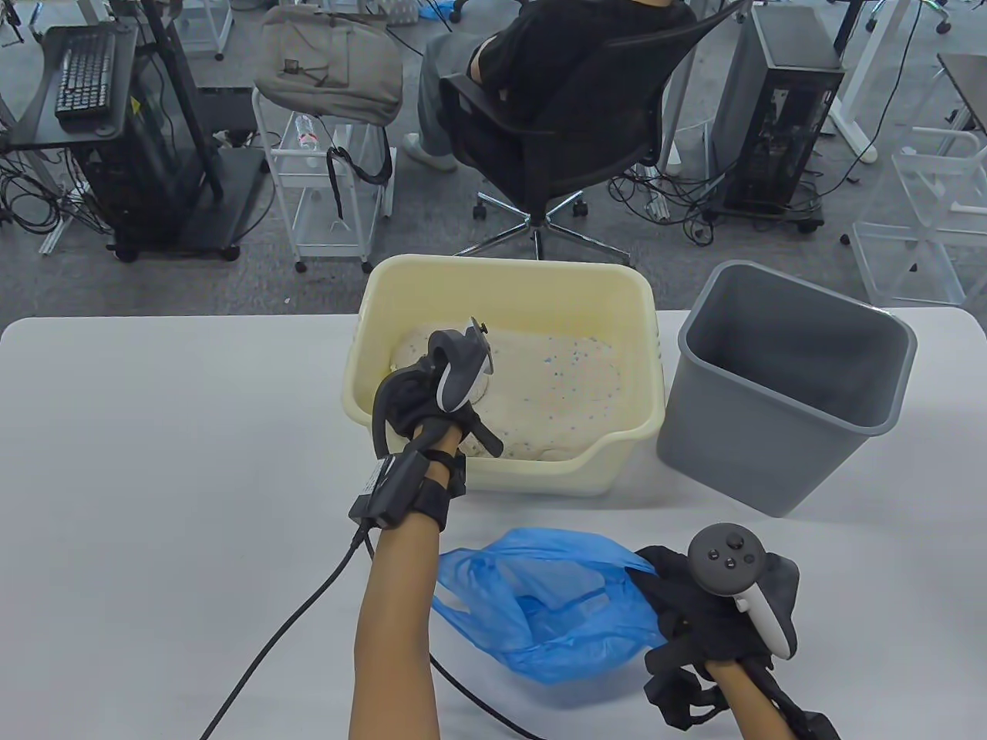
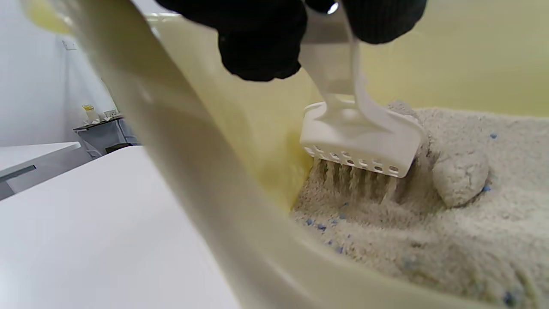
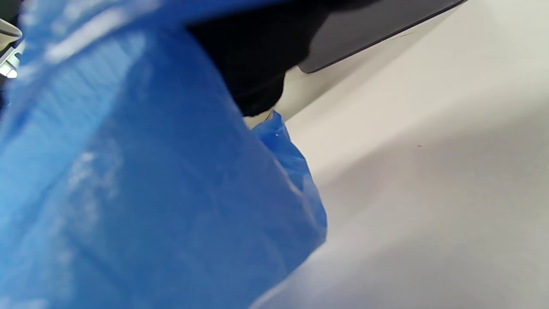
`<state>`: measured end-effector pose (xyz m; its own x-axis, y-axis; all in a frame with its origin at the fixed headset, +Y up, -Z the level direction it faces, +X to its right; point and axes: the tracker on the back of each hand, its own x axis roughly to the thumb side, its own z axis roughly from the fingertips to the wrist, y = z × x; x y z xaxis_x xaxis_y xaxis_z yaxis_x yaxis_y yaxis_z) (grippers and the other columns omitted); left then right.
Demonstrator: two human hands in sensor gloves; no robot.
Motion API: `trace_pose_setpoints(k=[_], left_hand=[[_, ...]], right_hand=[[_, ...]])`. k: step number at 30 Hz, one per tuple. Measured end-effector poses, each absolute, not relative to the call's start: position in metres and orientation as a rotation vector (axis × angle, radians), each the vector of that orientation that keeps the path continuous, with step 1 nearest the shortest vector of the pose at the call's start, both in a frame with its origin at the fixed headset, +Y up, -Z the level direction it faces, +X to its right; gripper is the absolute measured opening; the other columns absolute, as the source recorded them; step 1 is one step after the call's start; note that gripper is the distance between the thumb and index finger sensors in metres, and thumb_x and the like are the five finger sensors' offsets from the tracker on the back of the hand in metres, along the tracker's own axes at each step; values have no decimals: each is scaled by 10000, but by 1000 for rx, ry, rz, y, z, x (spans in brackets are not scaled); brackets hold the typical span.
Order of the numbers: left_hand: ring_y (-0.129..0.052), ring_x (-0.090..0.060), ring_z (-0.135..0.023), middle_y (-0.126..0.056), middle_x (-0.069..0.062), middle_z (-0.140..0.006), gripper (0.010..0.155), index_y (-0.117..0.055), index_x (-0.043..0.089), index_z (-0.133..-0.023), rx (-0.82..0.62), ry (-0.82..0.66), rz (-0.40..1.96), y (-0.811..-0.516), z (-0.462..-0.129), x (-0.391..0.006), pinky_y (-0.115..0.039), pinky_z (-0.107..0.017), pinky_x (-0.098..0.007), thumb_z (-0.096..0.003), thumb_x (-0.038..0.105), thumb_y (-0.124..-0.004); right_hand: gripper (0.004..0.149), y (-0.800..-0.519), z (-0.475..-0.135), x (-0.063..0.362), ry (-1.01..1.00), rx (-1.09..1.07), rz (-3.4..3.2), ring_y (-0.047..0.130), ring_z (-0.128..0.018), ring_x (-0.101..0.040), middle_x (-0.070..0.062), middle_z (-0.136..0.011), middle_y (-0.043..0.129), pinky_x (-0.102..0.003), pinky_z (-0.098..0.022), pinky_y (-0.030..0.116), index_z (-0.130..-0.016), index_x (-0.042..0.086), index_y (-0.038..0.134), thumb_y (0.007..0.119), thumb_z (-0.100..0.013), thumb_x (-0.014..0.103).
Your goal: Scoop cat litter
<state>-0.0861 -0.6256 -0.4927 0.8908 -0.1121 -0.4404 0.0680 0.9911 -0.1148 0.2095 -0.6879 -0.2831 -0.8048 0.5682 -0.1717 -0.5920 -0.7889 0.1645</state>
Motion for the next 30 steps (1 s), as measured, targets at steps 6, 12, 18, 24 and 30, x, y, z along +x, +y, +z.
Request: trace_pose_setpoints(k=[6, 12, 18, 24, 30], left_hand=[[-949, -247, -486, -801, -156, -942, 678, -475, 33, -1126, -380, 359, 145, -652, -517, -82, -848, -338, -410, -608, 447, -619], [-867, -125, -344, -843, -125, -804, 634, -496, 41, -1118, -280, 359, 140, -654, -508, -81, -822, -234, -305, -613, 406, -612], [-857, -118, -322, -850, -109, -805, 625, -517, 70, -1116, -131, 202, 210, -624, -467, -85, -802, -212, -292, -609, 419, -624], [-856, -117, -326, -868, -89, -804, 622, -552, 124, -1117, 28, 137, 287, -611, -441, -96, -801, -219, -291, -593, 441, -662], [-870, -112, -327, -869, -81, -817, 614, -556, 138, -1117, -1, 98, 300, -616, -420, -98, -815, -220, -285, -594, 445, -653]], right_hand=[[406, -690, -283, 210, 291, -149, 2503, 951, -173, -44, 19, -565, 978, -213, -134, 816, -861, 216, 801, 747, -541, 459], [406, -690, -285, 212, 293, -164, 2518, 951, -177, -42, 21, -569, 977, -211, -136, 816, -863, 220, 799, 743, -542, 462], [402, -684, -286, 221, 242, -221, 2513, 951, -169, -44, 12, -563, 982, -213, -130, 815, -856, 222, 810, 751, -540, 463], [403, -682, -284, 225, 219, -238, 2515, 951, -169, -43, 10, -571, 983, -212, -129, 816, -857, 225, 811, 753, -538, 465], [402, -681, -285, 227, 213, -250, 2509, 951, -168, -42, 9, -574, 985, -212, -129, 816, -857, 224, 811, 752, -539, 464]])
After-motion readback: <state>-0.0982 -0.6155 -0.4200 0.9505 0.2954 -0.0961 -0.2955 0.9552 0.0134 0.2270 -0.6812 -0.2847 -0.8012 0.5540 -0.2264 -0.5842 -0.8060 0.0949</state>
